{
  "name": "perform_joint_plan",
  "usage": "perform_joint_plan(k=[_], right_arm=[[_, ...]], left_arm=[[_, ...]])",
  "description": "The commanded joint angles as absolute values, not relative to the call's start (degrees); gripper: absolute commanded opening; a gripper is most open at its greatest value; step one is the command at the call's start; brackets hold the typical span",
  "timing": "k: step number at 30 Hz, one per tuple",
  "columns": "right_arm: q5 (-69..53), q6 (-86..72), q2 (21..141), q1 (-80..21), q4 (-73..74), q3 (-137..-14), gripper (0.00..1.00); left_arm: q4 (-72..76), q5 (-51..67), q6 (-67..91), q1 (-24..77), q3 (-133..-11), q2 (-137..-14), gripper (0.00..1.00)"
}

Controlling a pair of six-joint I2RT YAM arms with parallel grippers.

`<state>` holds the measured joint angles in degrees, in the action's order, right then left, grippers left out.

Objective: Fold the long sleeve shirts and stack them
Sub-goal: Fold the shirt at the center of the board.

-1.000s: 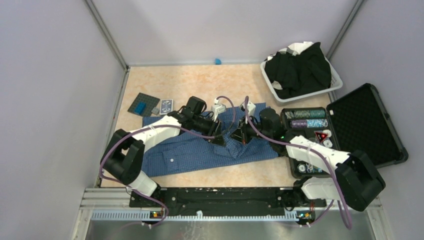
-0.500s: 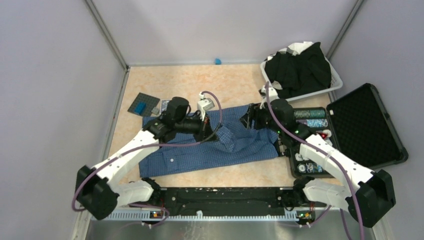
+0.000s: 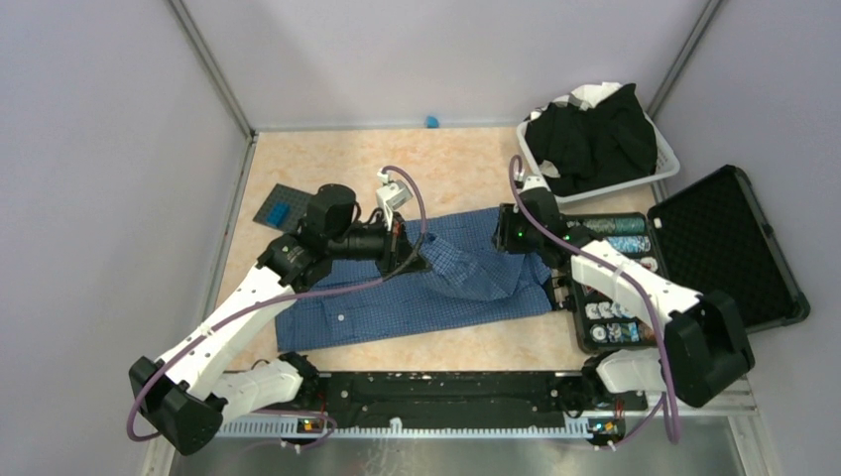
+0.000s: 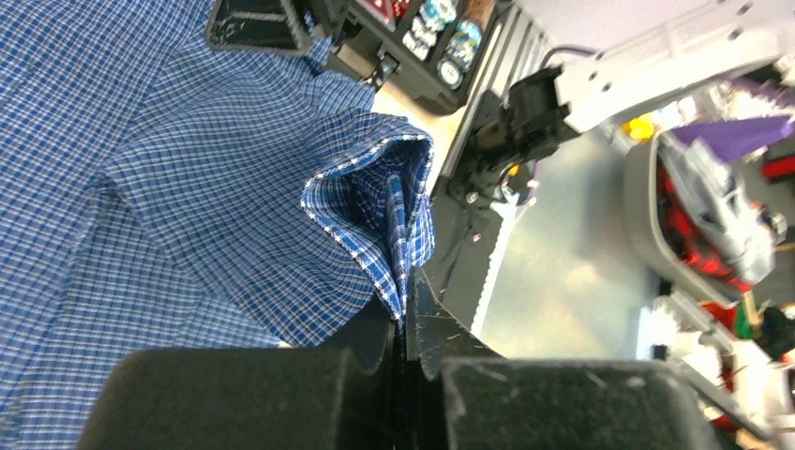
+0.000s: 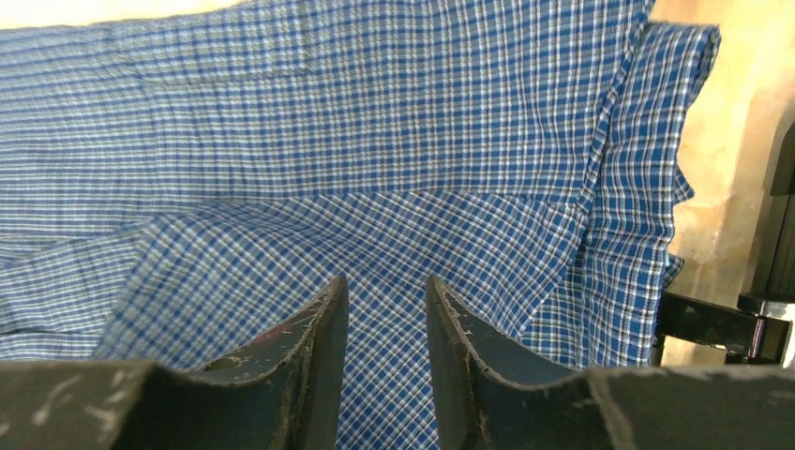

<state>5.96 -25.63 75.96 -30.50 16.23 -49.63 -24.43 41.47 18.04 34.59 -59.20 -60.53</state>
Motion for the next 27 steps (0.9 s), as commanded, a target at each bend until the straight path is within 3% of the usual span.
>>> perform_joint_plan(k=[1, 10, 16, 21, 27], right_arm=[[8.84, -25.59, 78.47, -29.78, 17.40, -52.38, 0.34], [6.88, -25.55, 84.01, -26.81, 19.36, -55.30, 0.26], [5.02, -25.29, 87.43, -23.62, 21.09, -60.70, 0.21], [3.14, -25.29, 87.25, -20.30, 21.40, -62.81, 0.19], [2.54, -25.17, 85.81, -19.25, 21.74, -63.33, 0.20]], left_arm=[[-16.20, 44.54, 29.94, 34.79, -61.71, -60.44, 0.00], [-0.62, 35.07, 39.87, 34.84, -62.42, -62.14, 0.00], [1.53, 25.11, 38.73, 34.80, -70.94, -68.81, 0.00], [4.60, 32.83, 39.60, 34.85, -77.24, -75.37, 0.00], [9.22, 41.00, 39.98, 37.33, -75.66, -75.32, 0.00]])
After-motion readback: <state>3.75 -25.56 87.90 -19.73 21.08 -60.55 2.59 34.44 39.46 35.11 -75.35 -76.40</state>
